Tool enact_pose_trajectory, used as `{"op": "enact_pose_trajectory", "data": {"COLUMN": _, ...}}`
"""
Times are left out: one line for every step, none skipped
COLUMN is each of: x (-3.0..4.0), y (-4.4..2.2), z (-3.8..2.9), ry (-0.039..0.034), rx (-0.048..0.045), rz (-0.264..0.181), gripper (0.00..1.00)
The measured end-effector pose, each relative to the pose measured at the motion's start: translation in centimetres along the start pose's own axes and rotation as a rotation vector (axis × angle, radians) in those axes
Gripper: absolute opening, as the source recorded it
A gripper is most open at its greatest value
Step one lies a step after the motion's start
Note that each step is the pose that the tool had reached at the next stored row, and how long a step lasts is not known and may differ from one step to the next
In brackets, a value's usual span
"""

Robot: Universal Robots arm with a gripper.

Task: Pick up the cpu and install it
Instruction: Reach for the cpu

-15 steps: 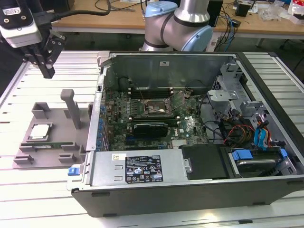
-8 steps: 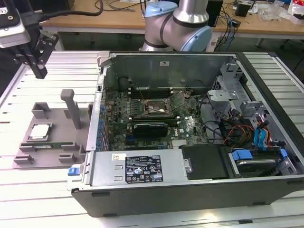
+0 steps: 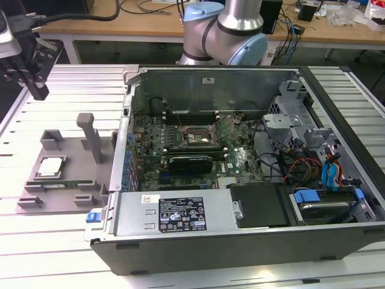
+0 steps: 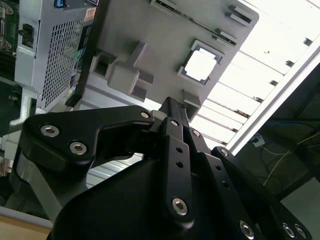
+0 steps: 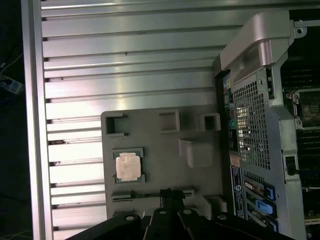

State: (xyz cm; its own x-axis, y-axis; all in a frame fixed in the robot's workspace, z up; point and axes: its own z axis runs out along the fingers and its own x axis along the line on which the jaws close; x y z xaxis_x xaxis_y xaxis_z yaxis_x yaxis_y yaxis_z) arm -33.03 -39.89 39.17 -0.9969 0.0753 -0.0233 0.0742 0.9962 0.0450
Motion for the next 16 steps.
{"op": "enact_pose_trajectory", "data": {"x": 0.14, "y": -0.01, "z": 0.00, "ry": -0.0001, "rx": -0.0001, "rz": 0.000, "gripper": 0.11}}
{"op": "enact_pose_trajectory", "data": {"x": 0.29, "y": -0.02, "z": 0.00, "ry": 0.0000, "rx": 0.0000, "rz": 0.000, "gripper": 0.11}}
{"op": "enact_pose_trajectory", "data": {"x": 0.46, "y": -0.03, "z": 0.00, "ry": 0.0000, "rx": 0.0000, "rz": 0.000, "gripper": 0.11}}
{"op": "enact_pose_trajectory", "data": {"x": 0.58, "y": -0.04, "z": 0.00, "ry": 0.0000, "rx": 0.0000, "rz": 0.000, "gripper": 0.11}}
{"op": "enact_pose_trajectory", "data": {"x": 0.83, "y": -0.06, "z": 0.00, "ry": -0.0001, "rx": 0.0000, "rz": 0.000, "gripper": 0.11}}
{"op": "enact_pose_trajectory", "data": {"x": 1.08, "y": -0.08, "z": -0.01, "ry": 0.0000, "rx": -0.0001, "rz": 0.000, "gripper": 0.11}}
{"op": "enact_pose_trajectory", "data": {"x": 1.26, "y": -0.09, "z": -0.01, "ry": 0.0000, "rx": -0.0001, "rz": 0.000, "gripper": 0.11}}
{"op": "enact_pose_trajectory", "data": {"x": 1.39, "y": -0.10, "z": -0.01, "ry": 0.0000, "rx": -0.0001, "rz": 0.000, "gripper": 0.11}}
{"op": "enact_pose_trajectory", "data": {"x": 1.67, "y": -0.13, "z": -0.02, "ry": 0.0000, "rx": 0.0000, "rz": 0.000, "gripper": 0.11}}
{"op": "enact_pose_trajectory", "data": {"x": 1.99, "y": -0.15, "z": -0.02, "ry": 0.0000, "rx": 0.0000, "rz": 0.000, "gripper": 0.11}}
{"op": "enact_pose_trajectory", "data": {"x": 2.20, "y": -0.17, "z": -0.02, "ry": 0.0000, "rx": 0.0000, "rz": 0.000, "gripper": 0.11}}
{"op": "enact_pose_trajectory", "data": {"x": 2.49, "y": -0.19, "z": -0.02, "ry": 0.0000, "rx": 0.0000, "rz": 0.000, "gripper": 0.11}}
{"op": "enact_pose_trajectory", "data": {"x": 2.75, "y": -0.21, "z": -0.02, "ry": 0.0000, "rx": 0.0000, "rz": 0.000, "gripper": 0.11}}
{"op": "enact_pose_trajectory", "data": {"x": 3.03, "y": -0.23, "z": -0.03, "ry": 0.0000, "rx": 0.0000, "rz": 0.000, "gripper": 0.11}}
{"op": "enact_pose_trajectory", "data": {"x": 3.18, "y": -0.24, "z": -0.03, "ry": 0.0000, "rx": -0.0001, "rz": 0.000, "gripper": 0.11}}
{"op": "enact_pose_trajectory", "data": {"x": 3.24, "y": -0.24, "z": -0.03, "ry": 0.0000, "rx": 0.0000, "rz": 0.000, "gripper": 0.11}}
